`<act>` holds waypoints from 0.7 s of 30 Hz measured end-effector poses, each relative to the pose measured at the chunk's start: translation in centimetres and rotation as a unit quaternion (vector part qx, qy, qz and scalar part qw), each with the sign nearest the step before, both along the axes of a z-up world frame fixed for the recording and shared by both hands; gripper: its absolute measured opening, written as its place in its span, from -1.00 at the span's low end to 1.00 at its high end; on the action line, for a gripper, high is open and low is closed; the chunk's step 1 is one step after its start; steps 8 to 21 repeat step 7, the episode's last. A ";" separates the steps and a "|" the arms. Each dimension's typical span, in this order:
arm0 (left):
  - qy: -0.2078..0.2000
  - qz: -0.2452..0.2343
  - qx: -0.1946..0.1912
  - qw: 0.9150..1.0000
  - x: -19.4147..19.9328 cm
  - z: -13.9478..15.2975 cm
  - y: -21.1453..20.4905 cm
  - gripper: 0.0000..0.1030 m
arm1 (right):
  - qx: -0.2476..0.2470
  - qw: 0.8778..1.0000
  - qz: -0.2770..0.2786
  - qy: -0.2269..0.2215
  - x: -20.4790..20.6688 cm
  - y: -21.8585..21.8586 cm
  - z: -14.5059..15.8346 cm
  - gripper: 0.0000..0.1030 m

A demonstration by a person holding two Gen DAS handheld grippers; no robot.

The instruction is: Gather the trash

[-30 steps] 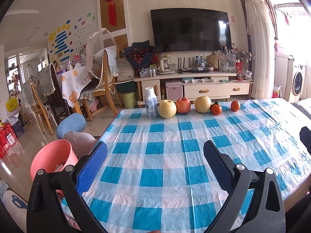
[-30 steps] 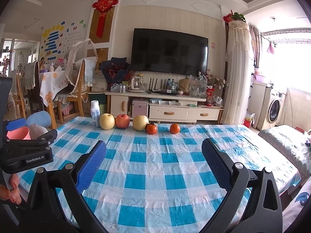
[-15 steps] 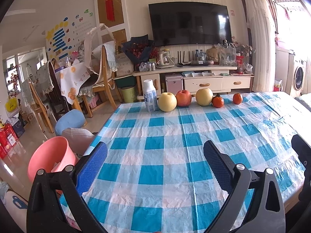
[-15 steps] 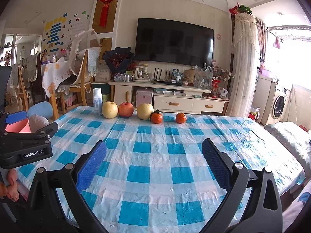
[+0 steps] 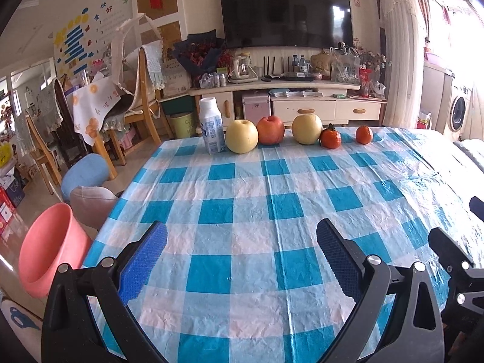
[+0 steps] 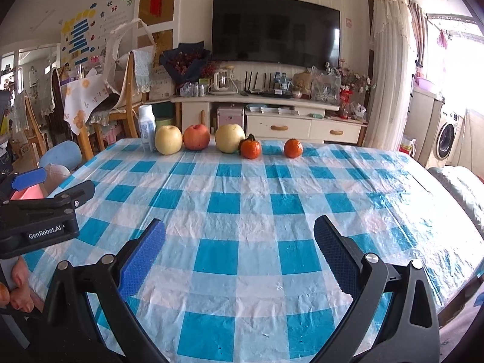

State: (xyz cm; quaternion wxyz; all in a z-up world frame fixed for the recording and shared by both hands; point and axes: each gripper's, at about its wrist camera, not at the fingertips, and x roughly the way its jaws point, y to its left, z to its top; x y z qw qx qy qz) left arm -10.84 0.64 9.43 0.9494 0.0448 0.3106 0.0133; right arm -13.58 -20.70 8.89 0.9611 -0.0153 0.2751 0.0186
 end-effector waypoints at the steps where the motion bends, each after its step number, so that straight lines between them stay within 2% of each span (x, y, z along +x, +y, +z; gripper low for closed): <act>1: 0.010 0.004 -0.001 1.000 1.1 -0.5 0.1 0.90 | -0.001 1.000 0.001 0.011 0.9 -0.1 -0.5 0.92; 3: 0.028 0.010 0.003 1.000 3.1 -1.6 0.3 0.90 | -0.001 0.999 0.005 0.041 3.0 -0.1 -1.6 0.92; 7: 0.100 0.015 -0.012 0.995 8.0 -5.5 1.2 0.90 | -0.028 0.996 0.010 0.088 6.7 0.9 -3.9 0.92; 21: 0.100 0.015 -0.012 0.995 8.0 -5.5 1.2 0.90 | -0.028 0.996 0.010 0.088 6.7 0.9 -3.9 0.92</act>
